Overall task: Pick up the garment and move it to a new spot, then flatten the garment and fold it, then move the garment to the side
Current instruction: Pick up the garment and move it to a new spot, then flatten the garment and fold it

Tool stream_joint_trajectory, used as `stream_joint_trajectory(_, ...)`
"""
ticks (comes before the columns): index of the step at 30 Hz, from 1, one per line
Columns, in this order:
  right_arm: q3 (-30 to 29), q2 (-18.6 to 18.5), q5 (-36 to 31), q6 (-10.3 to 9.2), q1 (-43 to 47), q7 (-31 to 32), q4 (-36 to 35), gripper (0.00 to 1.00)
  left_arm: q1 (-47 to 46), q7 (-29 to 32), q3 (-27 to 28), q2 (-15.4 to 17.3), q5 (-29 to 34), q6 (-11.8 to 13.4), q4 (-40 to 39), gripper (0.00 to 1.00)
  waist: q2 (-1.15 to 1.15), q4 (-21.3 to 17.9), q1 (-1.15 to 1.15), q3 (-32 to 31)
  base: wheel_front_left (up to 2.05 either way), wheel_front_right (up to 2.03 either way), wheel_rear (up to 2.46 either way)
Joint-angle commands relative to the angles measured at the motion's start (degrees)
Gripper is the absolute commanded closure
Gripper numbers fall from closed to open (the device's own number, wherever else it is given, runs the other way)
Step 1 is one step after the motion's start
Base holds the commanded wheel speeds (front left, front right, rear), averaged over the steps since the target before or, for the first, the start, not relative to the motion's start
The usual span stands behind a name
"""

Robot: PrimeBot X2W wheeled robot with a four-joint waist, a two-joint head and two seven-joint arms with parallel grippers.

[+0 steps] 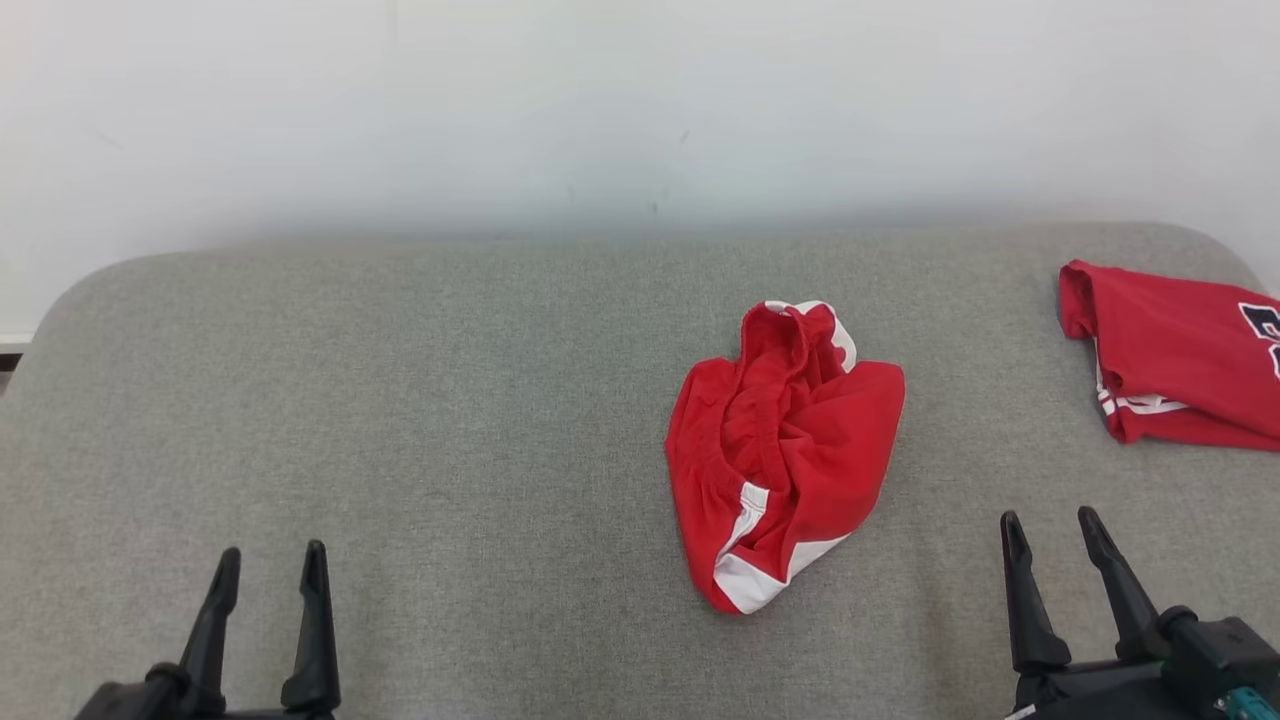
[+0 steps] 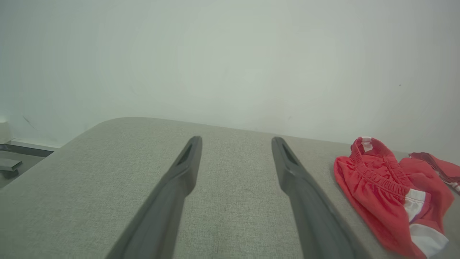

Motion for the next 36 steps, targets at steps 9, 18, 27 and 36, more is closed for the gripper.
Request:
stream_joint_trajectory(9, 0.6, 1.2, 0.5, -0.17, 3.0, 0.0, -0.3, 0.0, 2.3, -0.3, 3.0, -3.4, 3.7, -3.0, 1.4, 0.0, 0.0, -0.4, 0.0, -1.5, 0.0, 0.0, 0.0)
stream_joint_trajectory(18, 1.0, 1.5, 0.7, -0.17, 2.8, 0.0, 0.5, 0.0, 1.7, -0.3, 4.6, -4.9, 5.6, -4.8, 3.0, 0.0, 0.0, -0.7, 0.0, -1.5, 0.0, 0.0, 0.0)
stream_joint_trajectory(27, 0.8, 1.4, 0.9, -0.17, 2.0, 0.0, 0.5, 0.0, -1.6, -0.3, 1.7, -5.6, 7.4, -5.6, 4.1, 0.0, 0.0, -1.0, 0.0, -0.6, 0.0, 0.0, 0.0)
stream_joint_trajectory(36, 1.5, 1.6, 1.1, -0.17, 0.2, 0.0, 0.6, 0.0, -11.9, -0.2, -8.0, -5.7, 6.9, -5.7, 8.7, 0.0, 0.0, -3.3, 0.0, 2.0, 0.0, 0.0, 0.0)
